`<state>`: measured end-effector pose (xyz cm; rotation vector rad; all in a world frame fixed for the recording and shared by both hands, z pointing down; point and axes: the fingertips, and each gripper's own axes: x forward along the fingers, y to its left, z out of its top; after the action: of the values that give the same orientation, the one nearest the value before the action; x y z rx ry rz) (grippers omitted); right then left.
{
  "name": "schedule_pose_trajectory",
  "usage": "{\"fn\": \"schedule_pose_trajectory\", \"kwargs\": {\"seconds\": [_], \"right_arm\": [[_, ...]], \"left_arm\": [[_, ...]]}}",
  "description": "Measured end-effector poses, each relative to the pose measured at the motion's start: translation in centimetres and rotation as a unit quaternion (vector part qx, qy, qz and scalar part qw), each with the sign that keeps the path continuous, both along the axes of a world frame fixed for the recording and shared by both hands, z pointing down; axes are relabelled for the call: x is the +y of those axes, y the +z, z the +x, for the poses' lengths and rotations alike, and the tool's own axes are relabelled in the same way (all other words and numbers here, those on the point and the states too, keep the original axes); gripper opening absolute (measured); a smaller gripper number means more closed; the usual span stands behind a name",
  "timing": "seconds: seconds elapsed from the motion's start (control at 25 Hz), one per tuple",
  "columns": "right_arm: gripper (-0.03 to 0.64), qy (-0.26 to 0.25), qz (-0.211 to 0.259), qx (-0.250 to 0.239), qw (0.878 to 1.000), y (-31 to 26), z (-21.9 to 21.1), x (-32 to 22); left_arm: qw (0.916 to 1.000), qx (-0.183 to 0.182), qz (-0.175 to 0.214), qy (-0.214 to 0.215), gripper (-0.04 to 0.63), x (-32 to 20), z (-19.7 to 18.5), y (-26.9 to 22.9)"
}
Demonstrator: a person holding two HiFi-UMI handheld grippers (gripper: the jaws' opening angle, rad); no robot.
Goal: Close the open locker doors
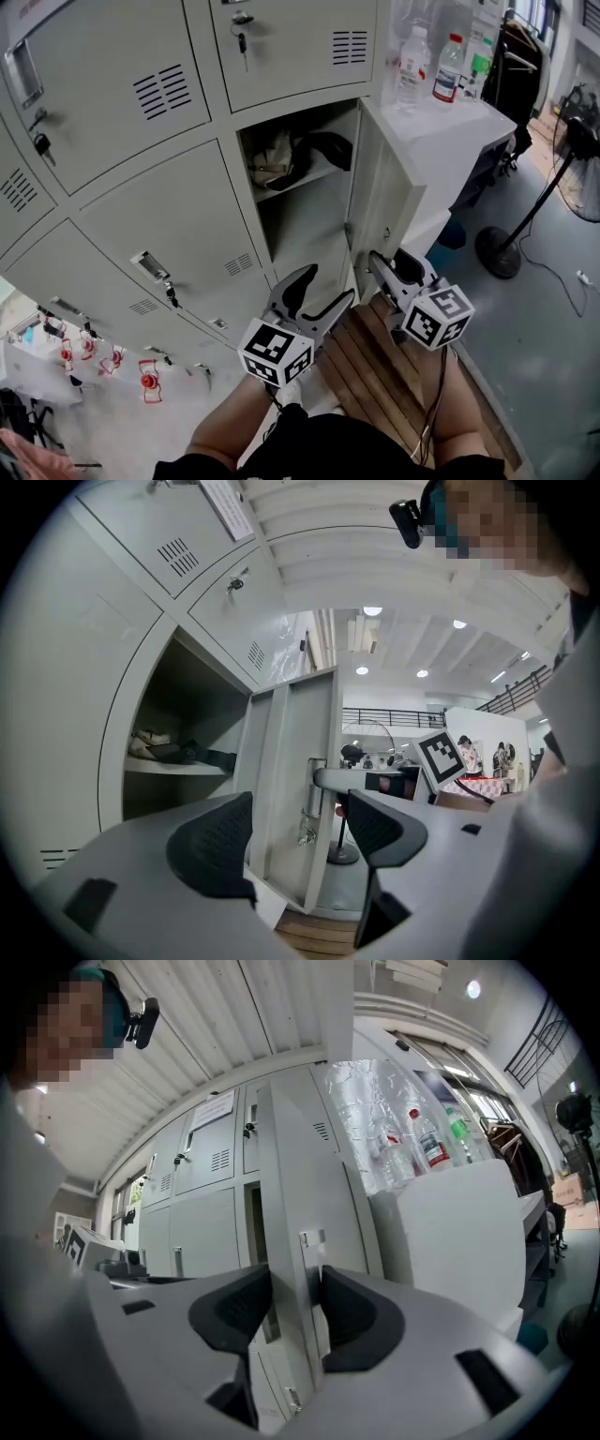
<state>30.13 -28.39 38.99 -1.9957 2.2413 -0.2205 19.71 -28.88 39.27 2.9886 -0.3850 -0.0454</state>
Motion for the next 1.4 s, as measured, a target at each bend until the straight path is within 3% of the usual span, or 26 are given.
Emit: {"fn": "schedule_pose_trajectory", "kwargs": {"seconds": [0.84,1.4], "right_arm": [[0.150,-0.102,0.003,0.030,0.994,0.3,-9.1,-6.6],[0.141,-0.120,0.011,0.020,0.992,0.3,-13.0,-13.4]], "left_arm": [[0.9960,0.007,-0.009,-0.089,0.333,-4.6,-6.6,0.1],[0.9897,-0.006,0.009,-0.143,0.333,-9.0,-11.8,0.2]]}}
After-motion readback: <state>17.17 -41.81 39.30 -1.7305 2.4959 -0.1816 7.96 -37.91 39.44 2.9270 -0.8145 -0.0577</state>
